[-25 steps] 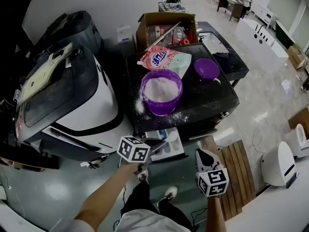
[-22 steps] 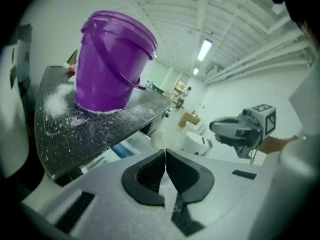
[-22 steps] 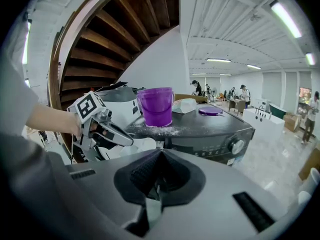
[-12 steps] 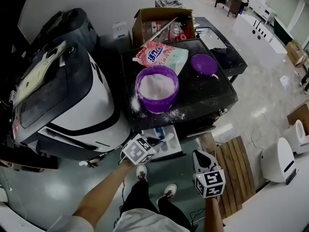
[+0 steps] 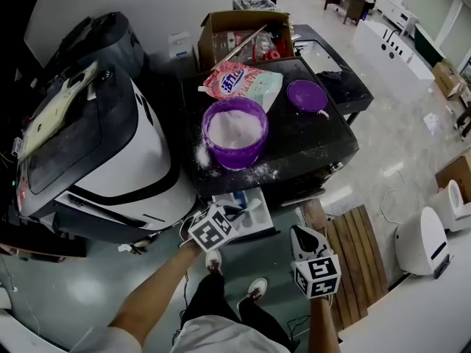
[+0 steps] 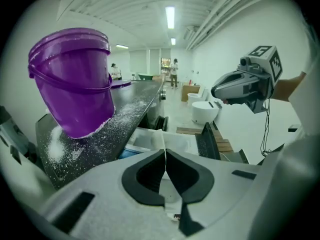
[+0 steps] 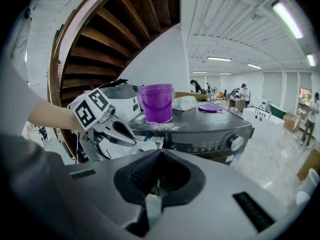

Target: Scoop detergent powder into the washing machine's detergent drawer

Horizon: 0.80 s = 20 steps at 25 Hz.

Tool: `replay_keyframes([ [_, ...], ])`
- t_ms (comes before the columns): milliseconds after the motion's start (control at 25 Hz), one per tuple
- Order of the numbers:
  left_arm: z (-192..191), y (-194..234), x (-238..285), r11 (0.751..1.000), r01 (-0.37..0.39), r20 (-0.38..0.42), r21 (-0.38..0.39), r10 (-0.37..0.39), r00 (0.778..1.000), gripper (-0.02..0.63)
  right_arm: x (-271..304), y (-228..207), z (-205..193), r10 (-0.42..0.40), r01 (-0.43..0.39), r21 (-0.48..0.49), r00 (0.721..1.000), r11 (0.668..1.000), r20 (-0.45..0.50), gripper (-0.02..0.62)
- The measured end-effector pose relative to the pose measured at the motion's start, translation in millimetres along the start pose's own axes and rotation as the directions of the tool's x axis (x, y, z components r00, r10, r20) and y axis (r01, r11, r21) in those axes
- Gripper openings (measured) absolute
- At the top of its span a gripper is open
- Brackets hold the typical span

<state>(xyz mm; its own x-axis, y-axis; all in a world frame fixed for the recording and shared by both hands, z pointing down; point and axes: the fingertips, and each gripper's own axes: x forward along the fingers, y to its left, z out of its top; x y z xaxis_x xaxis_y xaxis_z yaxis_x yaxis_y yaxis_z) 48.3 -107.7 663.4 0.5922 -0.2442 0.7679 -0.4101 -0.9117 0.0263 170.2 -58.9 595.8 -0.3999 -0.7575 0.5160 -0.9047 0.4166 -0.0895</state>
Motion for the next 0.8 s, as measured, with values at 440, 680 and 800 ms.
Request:
replay_keyframes([
  [440,6.2,-0.1,3.2,0.968,-0.081,-0.052,0.239,0.096,0.994,0.014,-5.9,-7.9,-3.6,-0.011,0.011,-0.004,1.000,1.000,-0.009,-0.003],
  [680,8.9,0.7,4.5,0.934,-0.113,-0.073,0.339,0.146,0.987,0.014,-8.1,-12.1,-6.2,-0.017,0.017,-0.006,1.000,1.000,-0.015,-0.003],
  [800,9.6,1.7,4.4,0.919,-0.129,-0.073,0.373,0.168,0.983,0.014,-8.1,-14.9,-7.5,-0.021,0.021,-0.008,1.000,1.000,-0.016,-0.003],
])
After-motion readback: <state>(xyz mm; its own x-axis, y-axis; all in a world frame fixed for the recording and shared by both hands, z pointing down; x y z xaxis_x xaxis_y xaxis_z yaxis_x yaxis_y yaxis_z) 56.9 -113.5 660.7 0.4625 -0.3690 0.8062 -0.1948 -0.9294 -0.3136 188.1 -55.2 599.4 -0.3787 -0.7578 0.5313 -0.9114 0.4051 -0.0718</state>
